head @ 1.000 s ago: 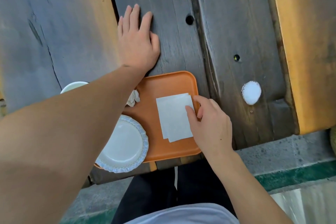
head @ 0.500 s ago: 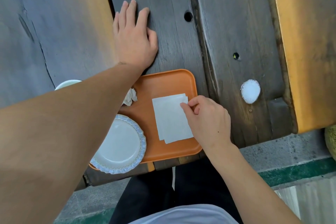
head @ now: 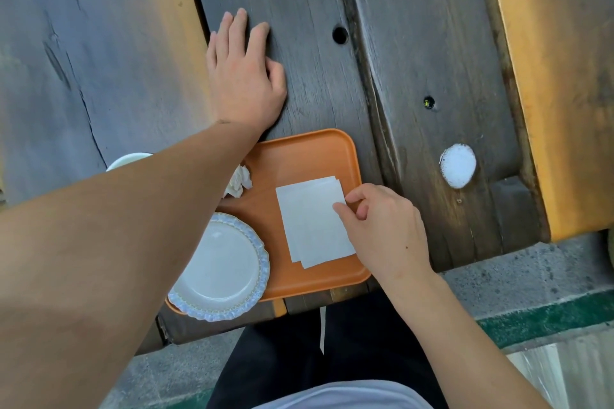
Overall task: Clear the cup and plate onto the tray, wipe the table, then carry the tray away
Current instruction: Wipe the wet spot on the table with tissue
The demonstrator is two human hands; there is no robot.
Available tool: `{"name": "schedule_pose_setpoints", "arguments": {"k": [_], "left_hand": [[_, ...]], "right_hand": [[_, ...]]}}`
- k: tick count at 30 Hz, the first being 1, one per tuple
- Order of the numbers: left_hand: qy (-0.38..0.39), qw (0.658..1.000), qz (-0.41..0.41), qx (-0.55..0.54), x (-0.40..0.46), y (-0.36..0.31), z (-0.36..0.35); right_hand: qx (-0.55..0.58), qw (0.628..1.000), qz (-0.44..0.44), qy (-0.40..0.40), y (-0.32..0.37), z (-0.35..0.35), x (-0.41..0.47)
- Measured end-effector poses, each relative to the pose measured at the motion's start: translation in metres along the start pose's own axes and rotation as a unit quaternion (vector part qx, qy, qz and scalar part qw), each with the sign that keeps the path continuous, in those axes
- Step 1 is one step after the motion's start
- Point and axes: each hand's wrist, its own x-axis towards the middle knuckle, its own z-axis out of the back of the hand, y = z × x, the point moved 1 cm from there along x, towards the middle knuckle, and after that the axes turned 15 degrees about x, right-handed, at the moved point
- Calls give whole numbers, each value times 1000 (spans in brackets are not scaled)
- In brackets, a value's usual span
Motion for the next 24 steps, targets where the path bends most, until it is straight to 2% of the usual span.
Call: {"name": "schedule_pose_setpoints", "arguments": {"k": [7,15,18,21,23,24], "left_hand": [[3,1000,4,5,0,0,1],[-5,1000,2,2,-1,-2,2],[0,1000,-1,-4,0,-2,4],[18,1000,-1,2,-3,-4,6],[23,1000,-4,12,1,-6,10],[20,1000,-14,12,5,-10,12]], "right_hand": [[18,999,-20,22,-3,0,1],[154,985,-16,69,-9,16,-8],[244,963,-75,80,-8,26,-10],[364,914,-156,83,-8,46,-9],[406,893,-188,56,-13,68,-9],[406,893,-192,18,-17,83,-8]]}}
